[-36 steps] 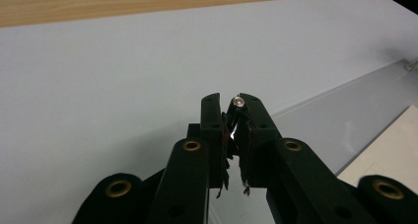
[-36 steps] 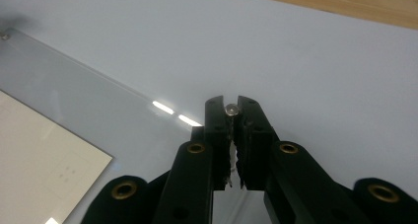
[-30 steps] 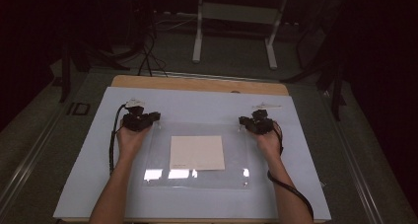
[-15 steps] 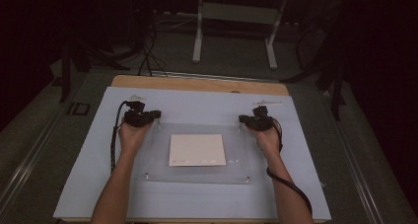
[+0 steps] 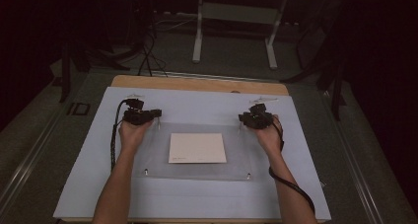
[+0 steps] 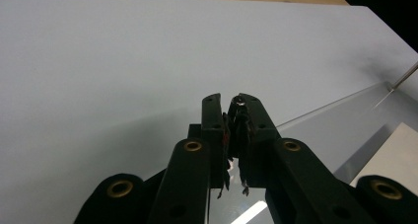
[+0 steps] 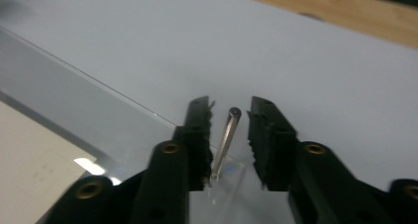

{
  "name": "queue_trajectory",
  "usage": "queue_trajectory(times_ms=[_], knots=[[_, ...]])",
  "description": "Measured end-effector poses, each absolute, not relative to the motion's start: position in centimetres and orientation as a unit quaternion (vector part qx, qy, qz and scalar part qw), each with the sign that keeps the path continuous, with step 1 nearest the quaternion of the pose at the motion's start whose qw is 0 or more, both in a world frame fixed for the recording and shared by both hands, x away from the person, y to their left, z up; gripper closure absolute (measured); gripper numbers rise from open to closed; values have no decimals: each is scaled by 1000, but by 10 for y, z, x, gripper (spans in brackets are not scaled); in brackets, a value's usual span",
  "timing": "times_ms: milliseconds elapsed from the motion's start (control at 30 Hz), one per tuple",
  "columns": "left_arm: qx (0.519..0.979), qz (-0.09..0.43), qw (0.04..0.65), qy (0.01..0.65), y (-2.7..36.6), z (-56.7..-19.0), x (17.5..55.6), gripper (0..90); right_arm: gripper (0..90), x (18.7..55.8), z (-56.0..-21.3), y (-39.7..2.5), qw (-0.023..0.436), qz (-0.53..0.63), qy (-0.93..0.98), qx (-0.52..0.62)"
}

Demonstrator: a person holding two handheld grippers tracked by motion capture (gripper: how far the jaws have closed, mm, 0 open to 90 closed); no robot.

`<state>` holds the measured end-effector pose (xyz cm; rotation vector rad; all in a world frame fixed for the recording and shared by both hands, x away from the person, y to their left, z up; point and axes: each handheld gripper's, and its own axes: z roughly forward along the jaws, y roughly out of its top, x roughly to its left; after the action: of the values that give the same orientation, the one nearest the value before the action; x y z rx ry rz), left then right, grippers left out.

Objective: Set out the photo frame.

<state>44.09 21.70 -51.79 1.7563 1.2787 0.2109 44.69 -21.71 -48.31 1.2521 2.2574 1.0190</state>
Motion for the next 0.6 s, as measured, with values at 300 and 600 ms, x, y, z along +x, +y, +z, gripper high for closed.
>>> queue_trajectory(times_ms=[300,600], knots=[[708,80,465,526,217,-519,444,832,640,418,-460,-210,176,370,815,409],[703,77,467,530,217,-520,445,832,689,390,-455,-200,120,399,826,379]])
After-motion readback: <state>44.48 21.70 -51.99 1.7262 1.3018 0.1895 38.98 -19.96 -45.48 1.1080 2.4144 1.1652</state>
